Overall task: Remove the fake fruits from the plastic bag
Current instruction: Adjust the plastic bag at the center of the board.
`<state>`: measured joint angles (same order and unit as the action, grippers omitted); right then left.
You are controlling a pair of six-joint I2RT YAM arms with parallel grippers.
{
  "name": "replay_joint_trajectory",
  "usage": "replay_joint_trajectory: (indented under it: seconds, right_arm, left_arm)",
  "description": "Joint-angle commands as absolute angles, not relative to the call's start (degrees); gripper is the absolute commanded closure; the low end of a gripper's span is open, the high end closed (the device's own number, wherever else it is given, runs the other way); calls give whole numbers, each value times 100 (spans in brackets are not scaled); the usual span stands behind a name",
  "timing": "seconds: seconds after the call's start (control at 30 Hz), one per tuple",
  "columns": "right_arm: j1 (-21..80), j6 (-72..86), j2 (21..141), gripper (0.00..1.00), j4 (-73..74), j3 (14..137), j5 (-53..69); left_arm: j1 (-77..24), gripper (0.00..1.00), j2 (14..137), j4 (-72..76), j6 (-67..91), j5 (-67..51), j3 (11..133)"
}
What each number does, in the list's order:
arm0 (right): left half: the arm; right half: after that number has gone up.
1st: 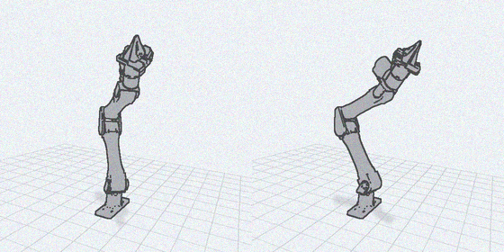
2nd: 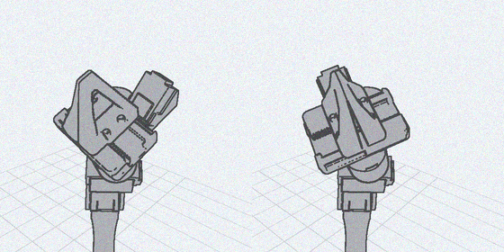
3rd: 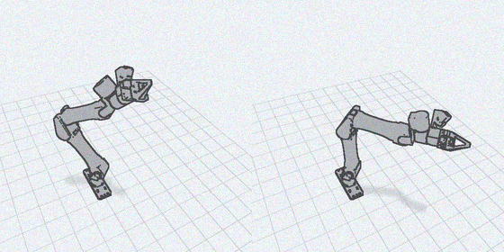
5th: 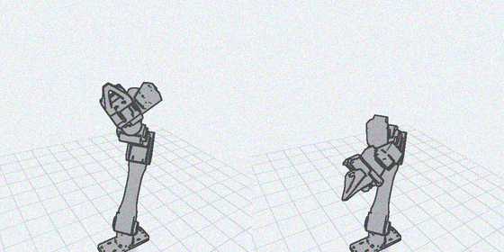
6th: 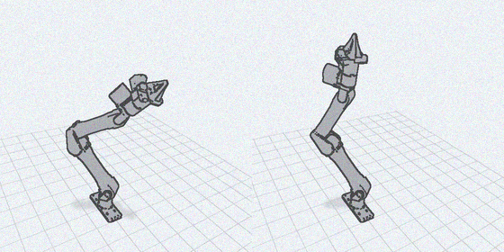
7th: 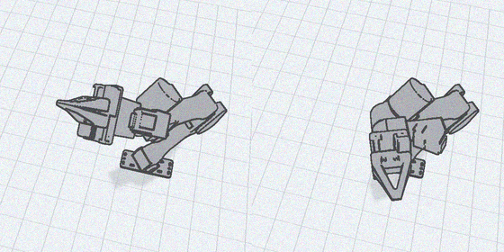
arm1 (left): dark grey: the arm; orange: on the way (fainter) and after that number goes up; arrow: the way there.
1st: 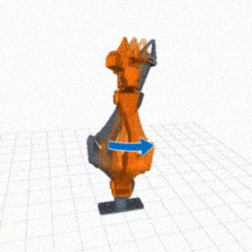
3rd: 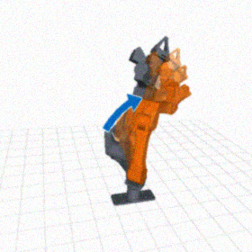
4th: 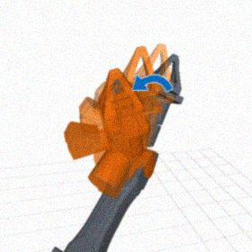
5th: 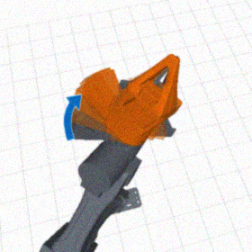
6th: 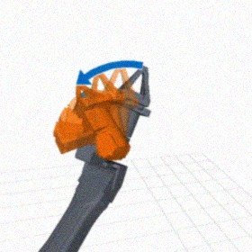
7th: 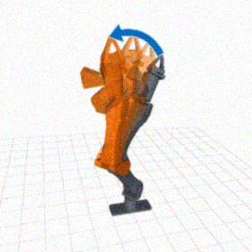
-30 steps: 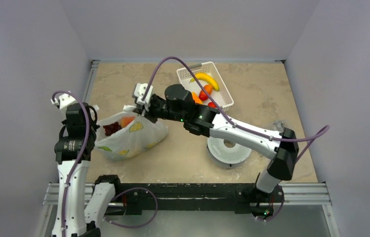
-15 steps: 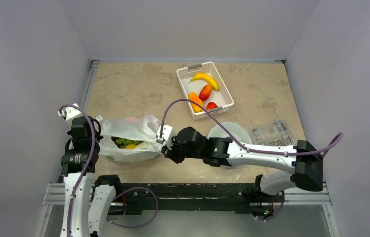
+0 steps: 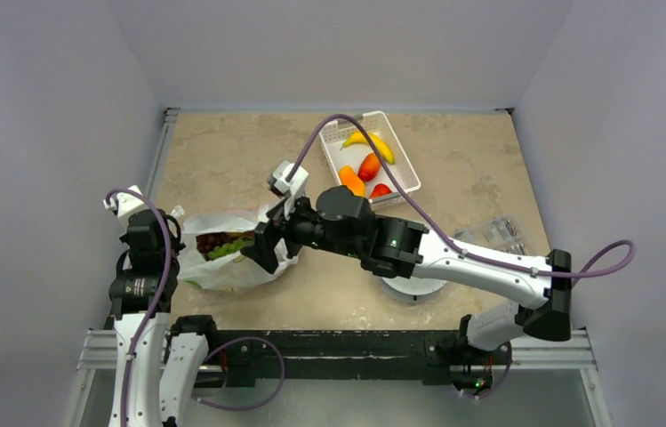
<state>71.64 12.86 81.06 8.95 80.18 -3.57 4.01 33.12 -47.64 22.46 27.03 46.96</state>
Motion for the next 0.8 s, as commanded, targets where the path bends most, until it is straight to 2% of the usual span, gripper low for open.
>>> replay_joint_trajectory:
  seconds: [0.0,0.07,0.1,0.2,0.27,0.43,0.6,0.77]
  right_arm:
    - [7221,2046,8748,5,501,8651,-502]
    - [7235,2103,9068,12,533,8965,-601]
    - [7252,2109,9289,20,610,9142,-656]
    - [7305,2240,9921,63,893,9580,-842]
    - [7439,2290,10168,83,708,9484,-1152]
    - [7683,2022,10752,94,462,9579,-1952]
    - [7694,1563,11124,94,-92,9608,-2312]
    - [7683,1239,11660,94,-55,10050,-2593]
  left_arm:
    - [430,100,3275,-4579,2109,2743,4711]
    - [427,100,3278,-4577,2109,2747,4713]
    - [430,100,3278,-4579,2107,2757,4724]
    - [429,100,3255,-4585,2109,2794,4711]
    - [426,100,3251,-4582,2109,2795,4704]
    - [427,100,3285,-4579,2109,2781,4702]
    - [425,100,3296,-4571,2109,2774,4702]
    - [424,100,3314,-4572,2109,2750,4704]
